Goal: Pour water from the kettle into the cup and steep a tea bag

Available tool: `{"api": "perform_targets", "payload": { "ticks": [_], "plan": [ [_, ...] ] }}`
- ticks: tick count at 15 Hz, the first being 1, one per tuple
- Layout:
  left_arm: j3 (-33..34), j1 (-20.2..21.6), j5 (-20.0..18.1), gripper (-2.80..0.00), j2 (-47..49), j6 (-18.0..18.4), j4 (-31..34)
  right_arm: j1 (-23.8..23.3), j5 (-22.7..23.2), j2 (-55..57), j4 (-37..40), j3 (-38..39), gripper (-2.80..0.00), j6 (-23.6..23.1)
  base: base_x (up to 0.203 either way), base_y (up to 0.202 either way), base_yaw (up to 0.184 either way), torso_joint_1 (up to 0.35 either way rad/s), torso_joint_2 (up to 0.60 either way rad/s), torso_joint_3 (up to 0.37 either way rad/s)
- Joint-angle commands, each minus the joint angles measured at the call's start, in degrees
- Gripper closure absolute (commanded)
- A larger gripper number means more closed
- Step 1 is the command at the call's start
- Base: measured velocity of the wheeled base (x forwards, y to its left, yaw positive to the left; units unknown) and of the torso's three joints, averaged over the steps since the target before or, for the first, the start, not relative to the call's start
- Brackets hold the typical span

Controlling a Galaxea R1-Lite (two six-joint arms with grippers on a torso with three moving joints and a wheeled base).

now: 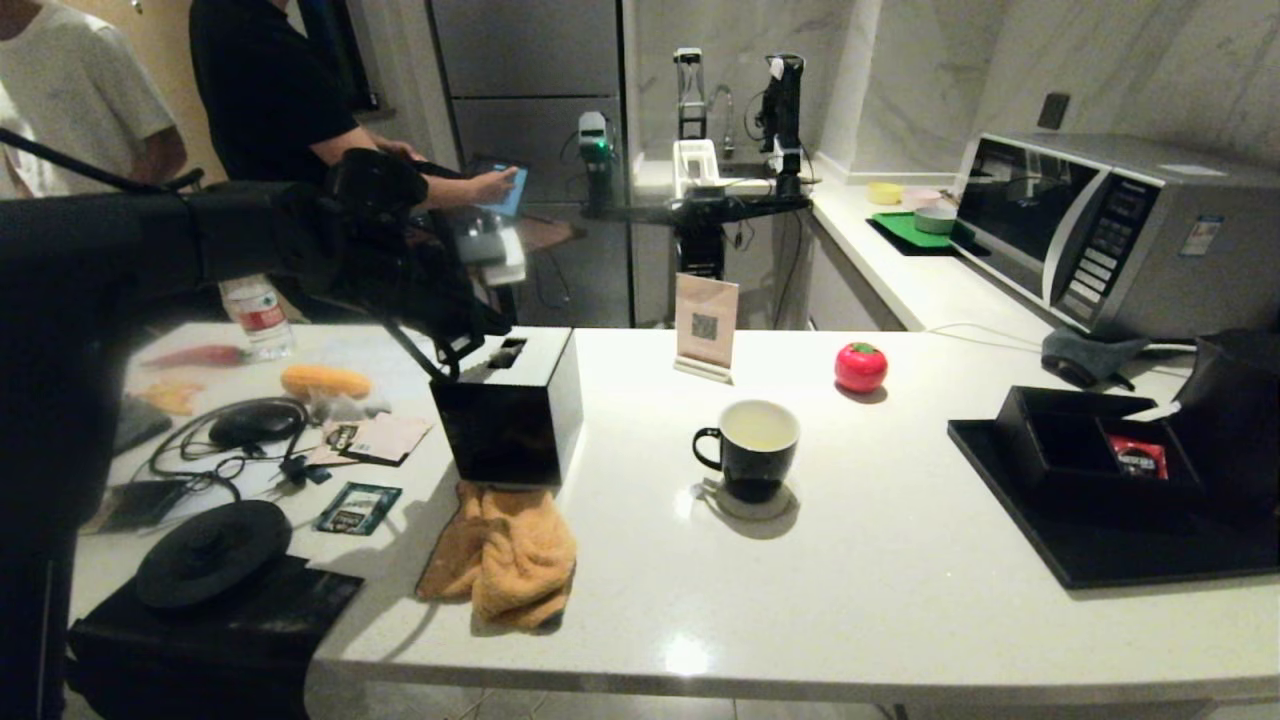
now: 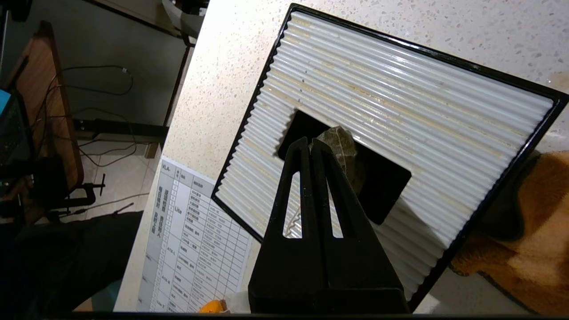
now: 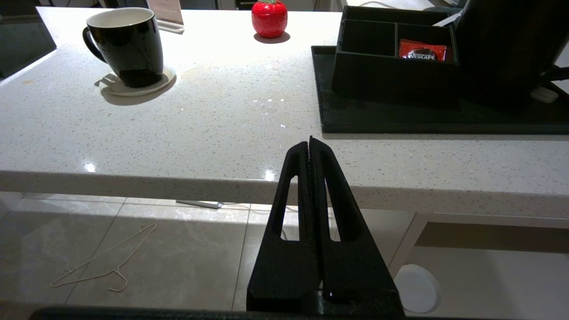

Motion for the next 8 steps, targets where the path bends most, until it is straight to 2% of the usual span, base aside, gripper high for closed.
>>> {"api": "perform_targets", "payload": {
  "ticks": [1, 8],
  "plan": [
    [-0.01, -0.19, -0.20, 0.00, 1.28, 0.34, -0.35, 0.02, -0.05, 0.07, 0.04, 0.00, 0.00, -0.04, 0.000, 0.000, 0.000, 0.000, 0.00, 0.000],
    [-0.01, 0.16, 0.15, 0.00, 4.27, 0.78, -0.54, 0.02, 0.02, 0.07, 0.04, 0.00, 0.00, -0.04, 0.000, 0.000, 0.000, 0.000, 0.00, 0.000]
  ]
}}
